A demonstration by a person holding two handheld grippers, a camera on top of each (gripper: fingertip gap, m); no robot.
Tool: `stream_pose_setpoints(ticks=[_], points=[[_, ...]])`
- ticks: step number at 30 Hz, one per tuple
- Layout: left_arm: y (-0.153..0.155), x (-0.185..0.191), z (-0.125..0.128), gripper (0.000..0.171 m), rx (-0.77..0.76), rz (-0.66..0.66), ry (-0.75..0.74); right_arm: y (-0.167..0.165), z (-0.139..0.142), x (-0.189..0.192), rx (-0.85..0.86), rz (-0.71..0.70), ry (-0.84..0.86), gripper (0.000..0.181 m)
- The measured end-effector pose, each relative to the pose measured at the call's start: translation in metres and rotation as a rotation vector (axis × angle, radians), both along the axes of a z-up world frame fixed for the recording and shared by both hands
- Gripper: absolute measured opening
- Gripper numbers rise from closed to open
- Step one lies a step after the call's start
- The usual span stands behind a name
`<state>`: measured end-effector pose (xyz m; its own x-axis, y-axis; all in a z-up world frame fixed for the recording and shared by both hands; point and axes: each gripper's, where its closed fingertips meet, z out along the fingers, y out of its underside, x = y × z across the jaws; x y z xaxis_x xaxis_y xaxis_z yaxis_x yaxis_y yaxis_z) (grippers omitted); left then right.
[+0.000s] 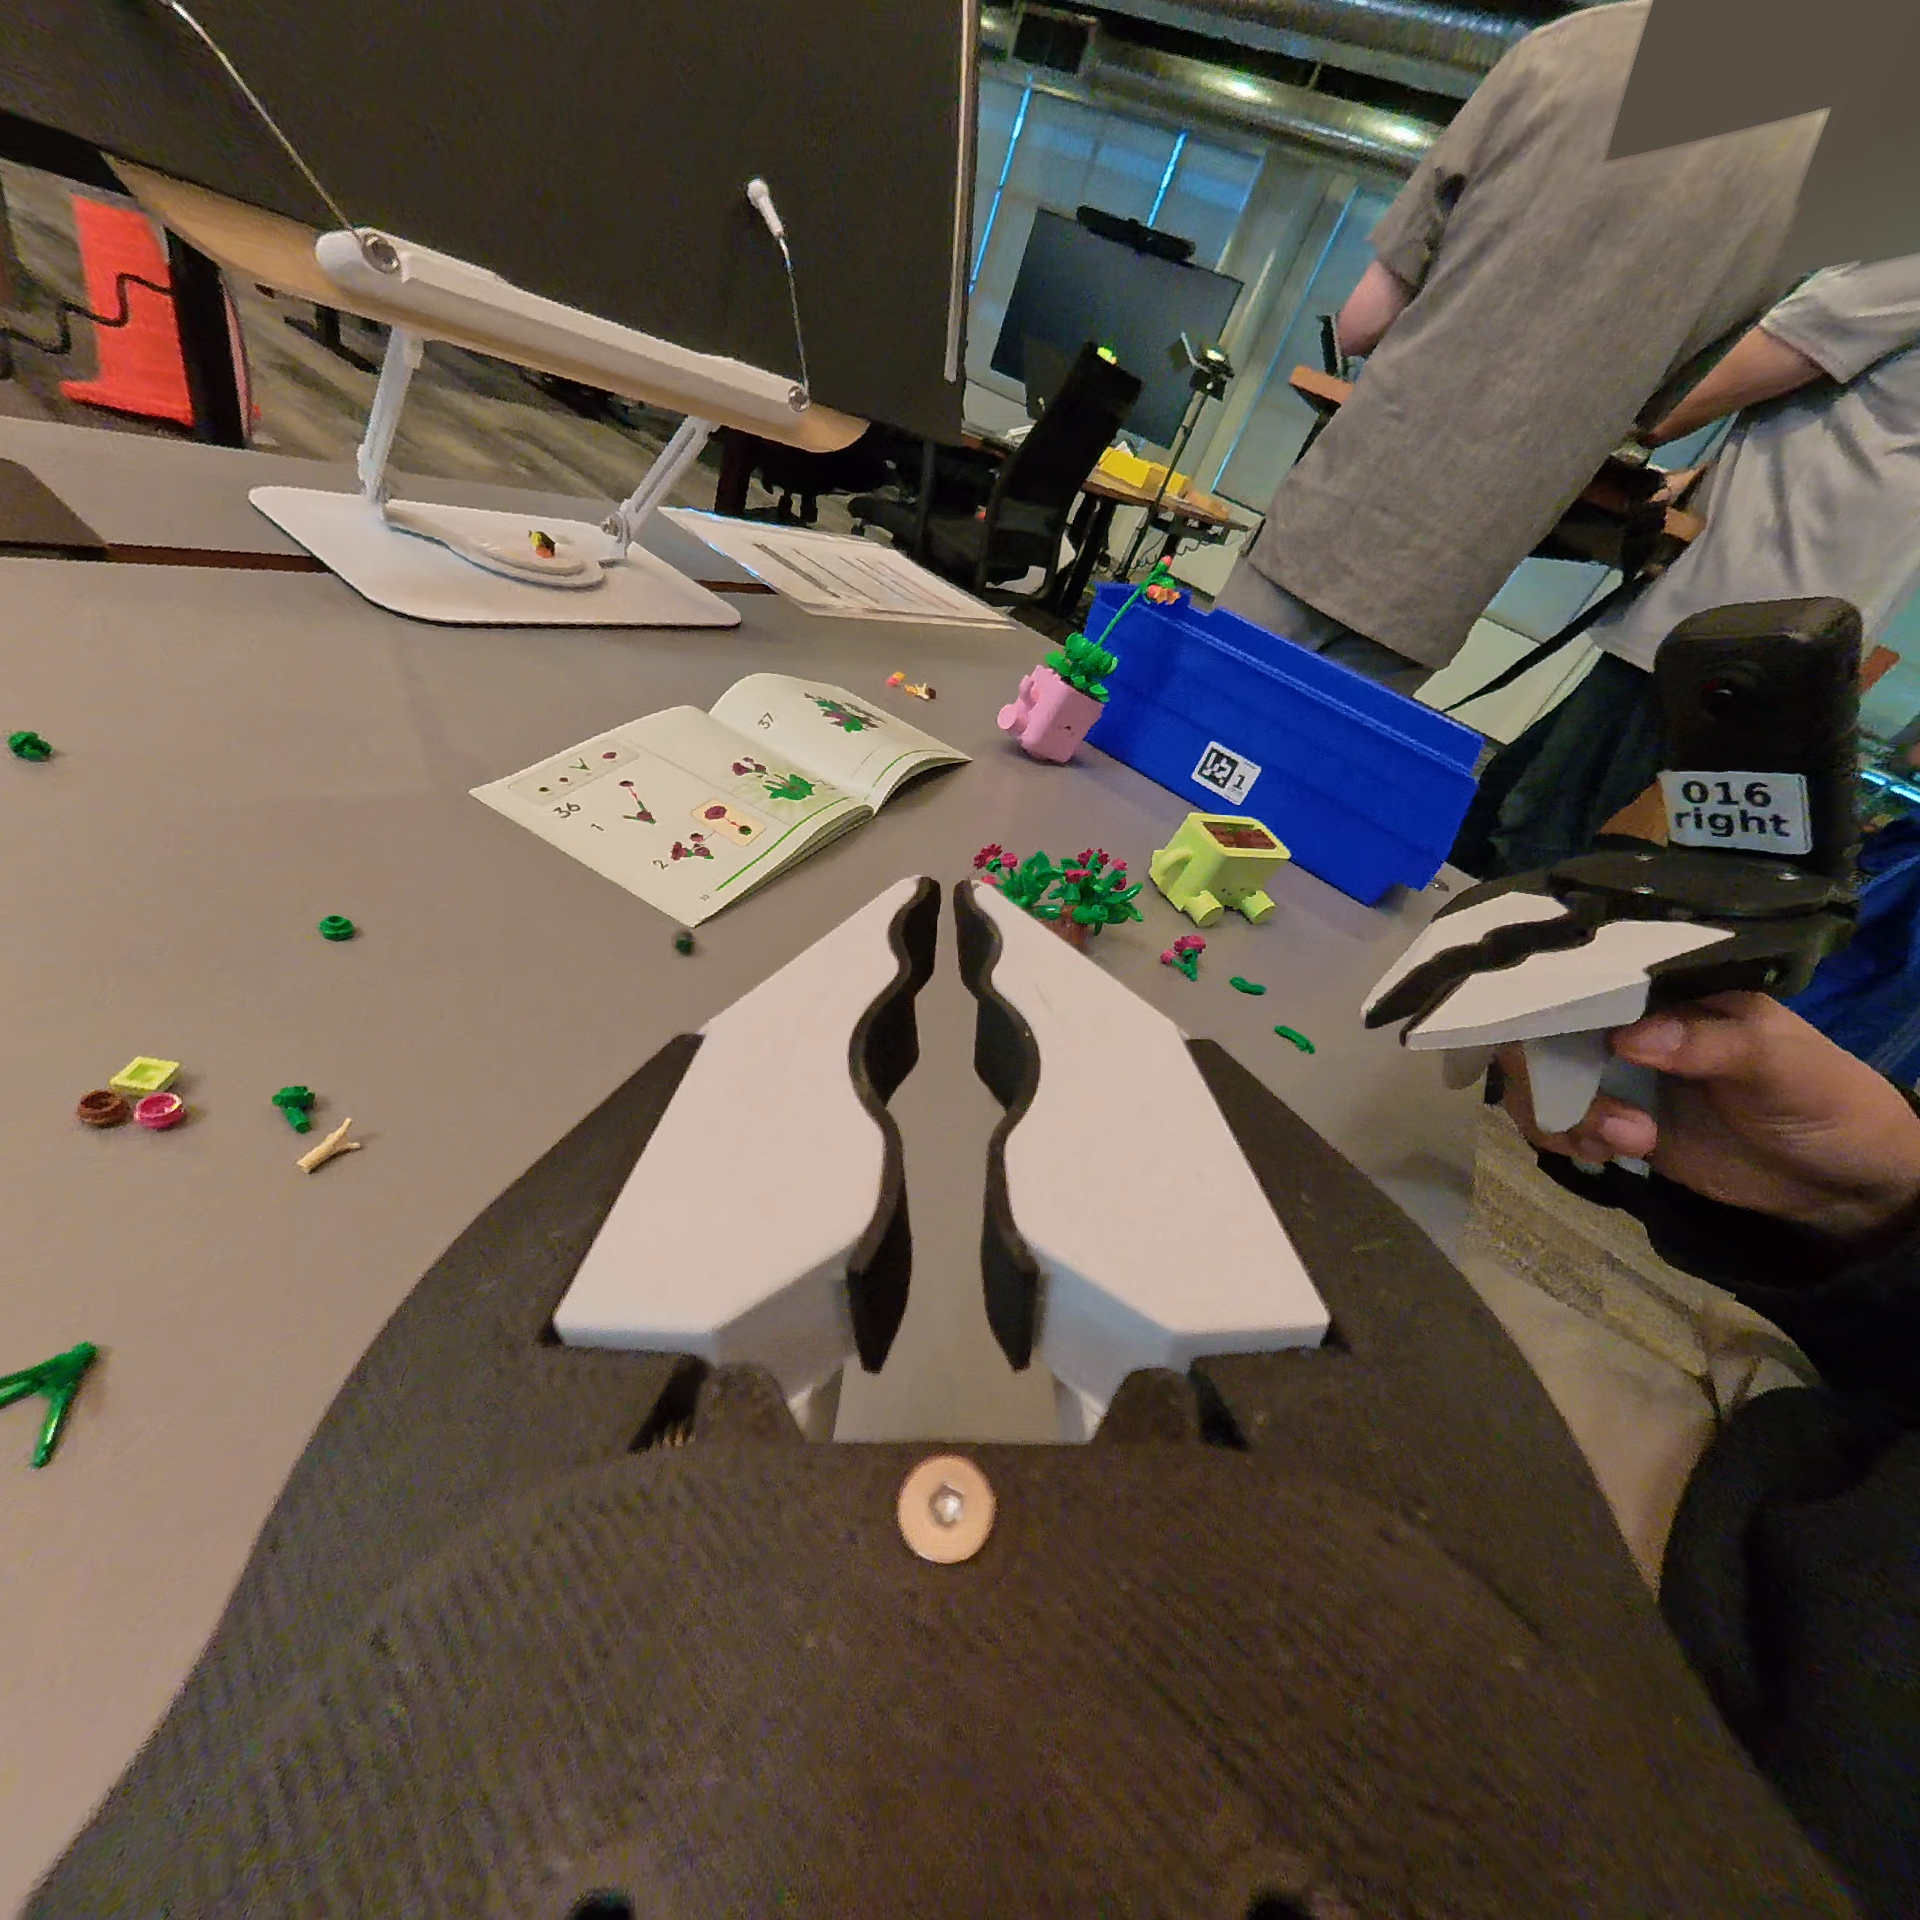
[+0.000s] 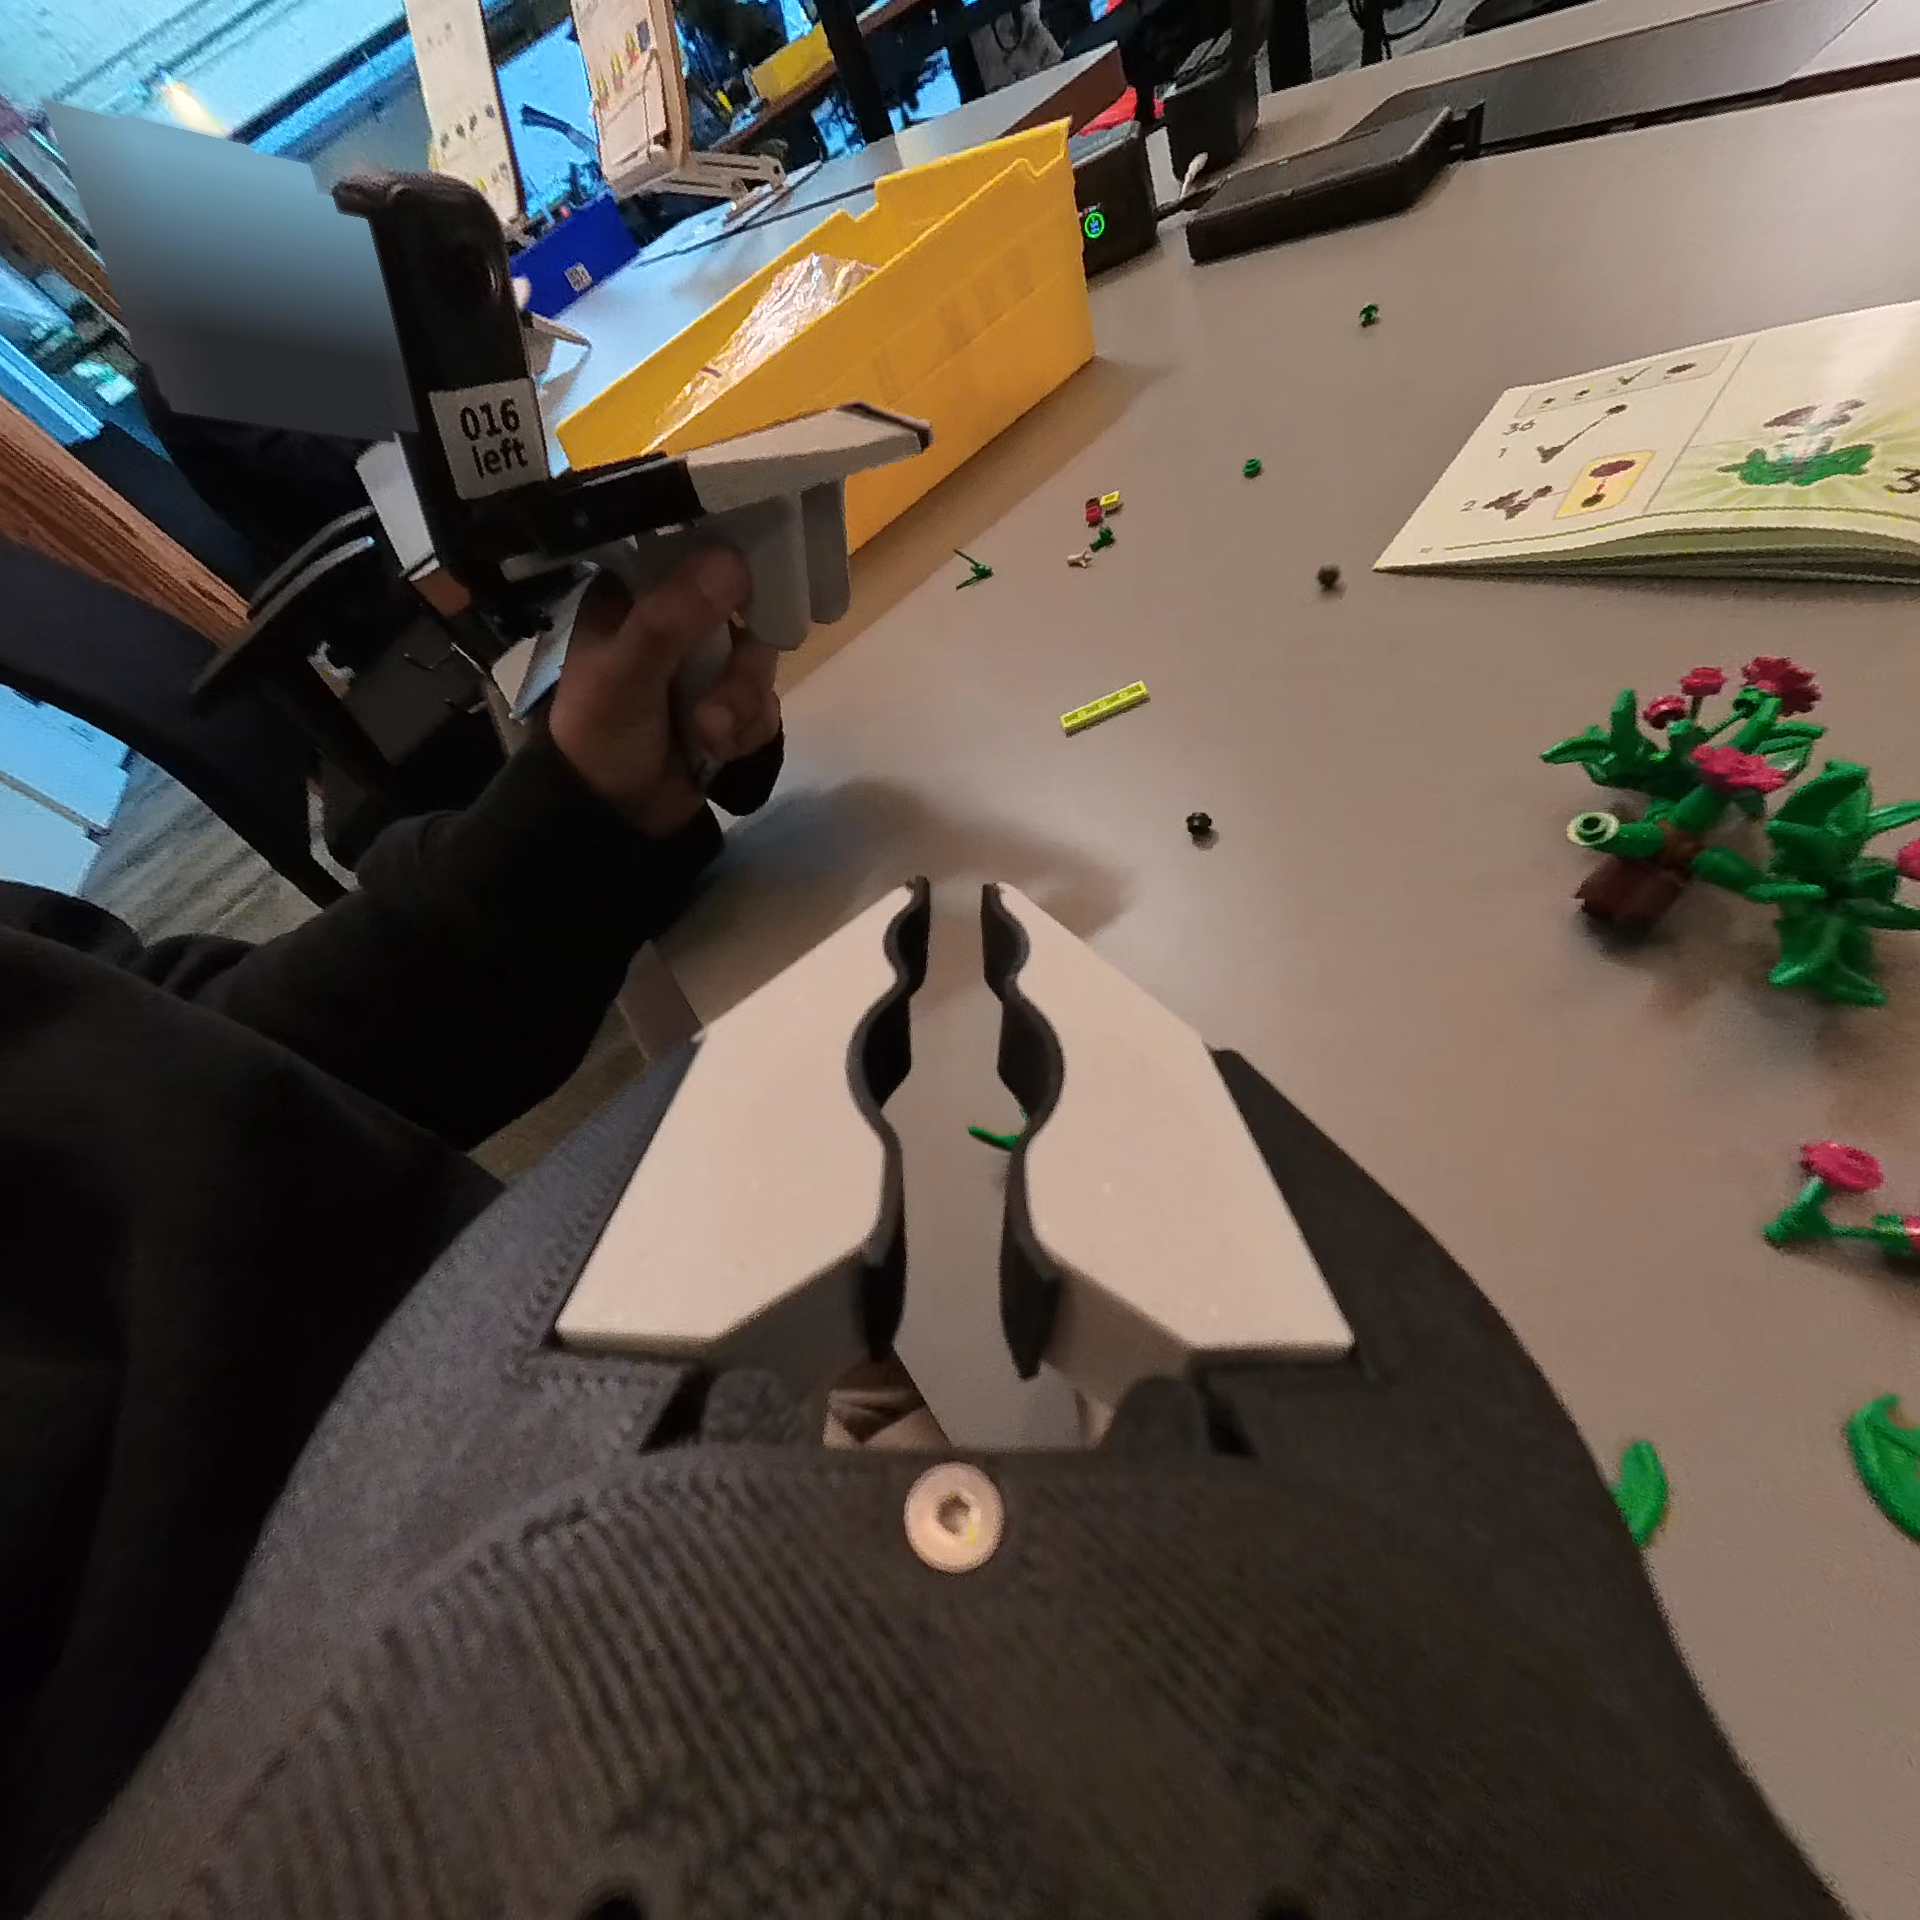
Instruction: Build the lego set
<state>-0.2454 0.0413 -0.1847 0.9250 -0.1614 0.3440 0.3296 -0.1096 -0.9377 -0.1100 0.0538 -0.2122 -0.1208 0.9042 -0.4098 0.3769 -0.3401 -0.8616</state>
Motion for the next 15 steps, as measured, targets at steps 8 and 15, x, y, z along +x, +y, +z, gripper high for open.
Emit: stream_pose_setpoints(ticks=[8, 15], points=[[-0.001, -0.01, -0.005, 0.0, -0.025, 0.04, -0.026, -0.001, -0.007, -0.017, 0.082, 0.021, -0.073, 0.018], [0.0, -0.01, -0.008, 0.0, -0.03, 0.025, -0.054, 0.024, -0.042, -0.042, 0.268, 0.067, -0.3, 0.021]])
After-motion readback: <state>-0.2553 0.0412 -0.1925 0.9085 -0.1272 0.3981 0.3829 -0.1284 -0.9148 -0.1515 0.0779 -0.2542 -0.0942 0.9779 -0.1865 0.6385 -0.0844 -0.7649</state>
